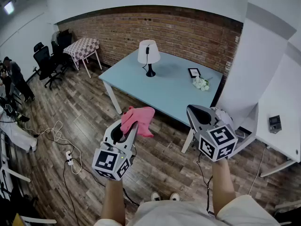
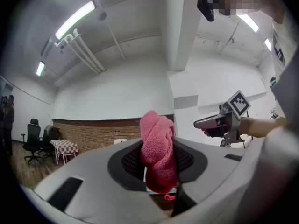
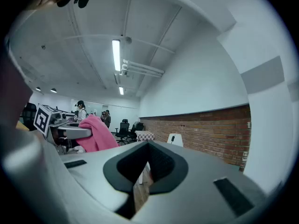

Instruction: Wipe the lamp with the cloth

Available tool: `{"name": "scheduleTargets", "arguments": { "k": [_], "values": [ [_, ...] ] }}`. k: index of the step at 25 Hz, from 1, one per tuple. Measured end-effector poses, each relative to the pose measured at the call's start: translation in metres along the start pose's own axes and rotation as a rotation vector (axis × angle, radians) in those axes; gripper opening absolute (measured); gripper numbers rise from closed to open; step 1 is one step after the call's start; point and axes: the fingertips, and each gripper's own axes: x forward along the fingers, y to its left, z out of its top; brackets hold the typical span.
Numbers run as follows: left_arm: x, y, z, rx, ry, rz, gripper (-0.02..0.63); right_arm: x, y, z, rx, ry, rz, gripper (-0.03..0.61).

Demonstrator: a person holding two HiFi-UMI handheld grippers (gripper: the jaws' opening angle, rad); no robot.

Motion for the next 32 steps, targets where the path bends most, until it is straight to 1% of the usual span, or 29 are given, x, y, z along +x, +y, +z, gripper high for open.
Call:
{"name": "scheduleTargets", "arguments": {
  "k": [4, 9, 13, 19, 22, 25, 32],
  "values": [
    [-0.001, 0.008, -0.002, -0.006, -0.001, -0.004, 0.132, 0.010, 0.006, -0.003, -0.002, 0.020, 0.004, 0.008],
    [0.001, 0.021, -0.006, -0.008, -0.002, -0.023, 0.132, 0.026, 0.010, -0.007, 0.028, 0.001, -0.018, 0.009],
    [0.004, 0.033, -0.010, -0.008, 0.002, -0.043, 0.132, 0.036, 0.014, -0.010, 0.017, 0.007, -0.050, 0.009],
    [0.018, 0.048, -0.019, -0.022, 0.006, -0.066, 0.132, 0.056, 0.010, -0.015, 0.007, 0.033, -0.060, 0.009],
    [0.035, 0.061, -0.027, -0.034, 0.007, -0.070, 0.132, 0.073, 0.000, -0.015, -0.008, 0.025, -0.060, 0.011],
    [0.058, 0.075, -0.038, -0.040, 0.011, -0.069, 0.132, 0.094, -0.017, -0.016, 0.000, 0.012, -0.068, 0.011],
    [0.137, 0.122, -0.056, -0.038, 0.022, -0.048, 0.132, 0.172, -0.083, -0.021, -0.011, 0.007, -0.099, 0.011]
  ]
}}
